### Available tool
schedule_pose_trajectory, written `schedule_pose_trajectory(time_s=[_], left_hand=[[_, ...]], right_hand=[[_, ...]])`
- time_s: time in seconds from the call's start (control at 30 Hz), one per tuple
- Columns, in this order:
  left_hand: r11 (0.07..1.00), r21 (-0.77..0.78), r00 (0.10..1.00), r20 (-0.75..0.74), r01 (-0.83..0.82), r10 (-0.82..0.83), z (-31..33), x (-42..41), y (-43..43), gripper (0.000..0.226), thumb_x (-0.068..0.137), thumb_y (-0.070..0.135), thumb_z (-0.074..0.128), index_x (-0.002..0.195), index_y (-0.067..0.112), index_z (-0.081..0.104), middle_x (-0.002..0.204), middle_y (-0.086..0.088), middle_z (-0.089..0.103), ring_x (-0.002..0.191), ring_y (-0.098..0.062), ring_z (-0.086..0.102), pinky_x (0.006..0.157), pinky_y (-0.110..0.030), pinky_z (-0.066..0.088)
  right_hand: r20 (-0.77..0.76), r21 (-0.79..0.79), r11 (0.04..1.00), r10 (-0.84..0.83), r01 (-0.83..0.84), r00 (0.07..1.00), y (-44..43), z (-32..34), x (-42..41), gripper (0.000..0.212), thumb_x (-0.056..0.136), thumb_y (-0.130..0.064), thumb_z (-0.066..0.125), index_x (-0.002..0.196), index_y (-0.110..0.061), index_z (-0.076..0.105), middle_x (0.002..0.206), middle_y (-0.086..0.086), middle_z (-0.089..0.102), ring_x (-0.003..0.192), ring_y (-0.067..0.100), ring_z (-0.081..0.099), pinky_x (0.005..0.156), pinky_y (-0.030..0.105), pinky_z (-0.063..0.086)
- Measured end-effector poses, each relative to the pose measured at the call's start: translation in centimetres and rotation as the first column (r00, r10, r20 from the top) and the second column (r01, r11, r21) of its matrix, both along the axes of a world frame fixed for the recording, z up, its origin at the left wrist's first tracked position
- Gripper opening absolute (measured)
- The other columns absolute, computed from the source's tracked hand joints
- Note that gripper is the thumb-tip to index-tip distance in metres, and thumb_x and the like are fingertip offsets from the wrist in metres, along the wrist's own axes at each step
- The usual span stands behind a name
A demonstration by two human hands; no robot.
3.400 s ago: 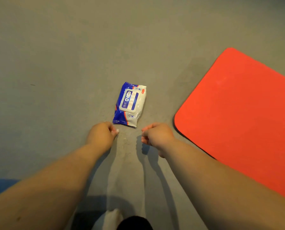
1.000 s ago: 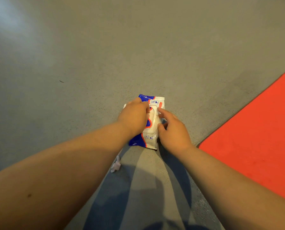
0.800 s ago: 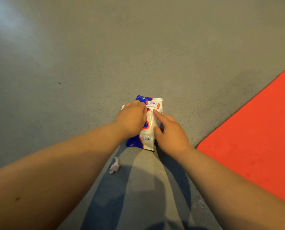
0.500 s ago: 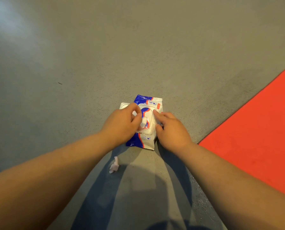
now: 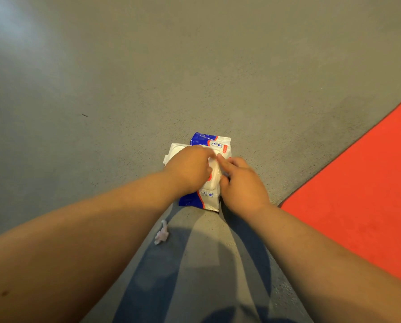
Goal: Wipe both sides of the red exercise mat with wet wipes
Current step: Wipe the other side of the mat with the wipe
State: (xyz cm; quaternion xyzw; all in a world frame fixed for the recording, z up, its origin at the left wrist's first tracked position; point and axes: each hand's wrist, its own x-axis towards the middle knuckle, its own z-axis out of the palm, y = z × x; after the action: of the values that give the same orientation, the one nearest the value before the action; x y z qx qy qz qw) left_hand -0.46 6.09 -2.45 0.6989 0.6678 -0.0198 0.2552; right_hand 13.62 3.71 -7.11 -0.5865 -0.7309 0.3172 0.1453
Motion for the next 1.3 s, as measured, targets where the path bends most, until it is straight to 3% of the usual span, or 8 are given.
schedule_pose_trajectory(time_s=[0.17, 0.3, 0.4, 0.63, 0.77, 1.0, 1.17, 1.3], left_hand=[[0.985, 0.089, 0.973, -0.196, 0.145, -0.125, 0.2, -1.4, -0.3, 0.021, 0.096, 0.029, 0.051, 0.11, 0.021, 0.065, 0.128, 0.001, 0.049, 0.113, -0.016, 0.047, 0.09, -0.03, 0.042], [0.982, 0.159, 0.995, -0.023, 0.1, -0.097, 0.9, -1.6, -1.8, 0.013, 0.092, 0.03, 0.05, 0.095, 0.021, 0.06, 0.094, 0.003, 0.063, 0.092, -0.018, 0.056, 0.077, -0.036, 0.05], [0.993, 0.075, 0.994, 0.071, -0.092, 0.086, 0.7, -1.5, -1.5, 0.018, 0.097, 0.035, 0.041, 0.109, 0.026, 0.052, 0.089, 0.002, 0.069, 0.085, -0.02, 0.062, 0.075, -0.038, 0.053], [0.985, 0.066, 0.922, -0.365, 0.16, -0.125, 0.5, -0.3, -0.4, 0.025, 0.094, 0.039, 0.052, 0.105, 0.023, 0.067, 0.106, 0.0, 0.06, 0.094, -0.016, 0.053, 0.074, -0.033, 0.048], [0.956, 0.037, 0.853, -0.463, 0.291, -0.242, 0.1, -0.3, -0.3, 0.031, 0.096, 0.039, 0.052, 0.116, 0.018, 0.063, 0.111, -0.002, 0.056, 0.103, -0.019, 0.054, 0.078, -0.036, 0.05], [0.985, 0.062, 0.94, -0.315, 0.16, -0.132, -0.6, -0.3, -0.3, 0.037, 0.096, 0.037, 0.051, 0.122, 0.011, 0.051, 0.121, -0.007, 0.052, 0.109, -0.019, 0.051, 0.089, -0.033, 0.045], [0.987, 0.027, 0.977, -0.138, -0.161, 0.163, 0.1, -0.2, -0.5, 0.028, 0.091, 0.028, 0.062, 0.11, 0.011, 0.049, 0.113, -0.009, 0.06, 0.095, -0.023, 0.058, 0.077, -0.031, 0.044], [0.983, 0.068, 0.982, -0.059, -0.173, 0.177, 2.5, -0.2, -0.4, 0.017, 0.099, 0.026, 0.046, 0.106, 0.013, 0.037, 0.104, -0.013, 0.06, 0.084, -0.024, 0.055, 0.067, -0.034, 0.043]], right_hand=[[0.023, 0.007, 1.0, 0.006, -0.007, 1.0, 0.1, 0.0, 0.0, 0.045, 0.097, -0.025, 0.044, 0.141, -0.027, 0.042, 0.13, 0.001, 0.048, 0.111, 0.025, 0.05, 0.088, 0.035, 0.047], [0.016, 0.001, 1.0, -0.002, 0.002, 1.0, 0.4, 0.0, -0.2, 0.043, 0.096, -0.024, 0.045, 0.139, -0.025, 0.045, 0.128, 0.001, 0.05, 0.11, 0.026, 0.051, 0.088, 0.035, 0.047], [0.031, 0.0, 1.0, -0.006, 0.006, 1.0, 0.3, -0.1, -0.3, 0.043, 0.097, -0.025, 0.044, 0.14, -0.029, 0.044, 0.128, -0.002, 0.049, 0.111, 0.025, 0.051, 0.088, 0.035, 0.048], [0.056, 0.005, 1.0, -0.005, 0.005, 0.998, -0.2, 0.0, -0.5, 0.05, 0.093, -0.022, 0.045, 0.143, -0.027, 0.039, 0.133, 0.001, 0.044, 0.116, 0.026, 0.046, 0.093, 0.036, 0.045], [0.081, -0.012, 1.0, 0.001, 0.0, 0.997, -0.4, 0.2, -0.5, 0.051, 0.094, -0.023, 0.043, 0.145, -0.027, 0.035, 0.136, 0.0, 0.041, 0.118, 0.026, 0.043, 0.096, 0.035, 0.044], [0.052, 0.003, 0.999, -0.04, 0.04, 0.998, -0.6, 0.4, -0.8, 0.052, 0.092, -0.019, 0.044, 0.144, -0.025, 0.037, 0.134, 0.002, 0.044, 0.117, 0.026, 0.043, 0.095, 0.034, 0.042], [0.036, 0.01, 1.0, -0.027, 0.027, 0.999, -0.7, 0.7, -0.4, 0.05, 0.095, -0.023, 0.045, 0.144, -0.026, 0.038, 0.133, -0.001, 0.047, 0.117, 0.024, 0.042, 0.096, 0.035, 0.042], [-0.021, 0.015, 0.996, -0.084, 0.084, 0.996, -0.5, 1.2, -0.5, 0.044, 0.097, -0.035, 0.046, 0.139, -0.024, 0.046, 0.131, 0.0, 0.051, 0.119, 0.022, 0.042, 0.098, 0.031, 0.035]])
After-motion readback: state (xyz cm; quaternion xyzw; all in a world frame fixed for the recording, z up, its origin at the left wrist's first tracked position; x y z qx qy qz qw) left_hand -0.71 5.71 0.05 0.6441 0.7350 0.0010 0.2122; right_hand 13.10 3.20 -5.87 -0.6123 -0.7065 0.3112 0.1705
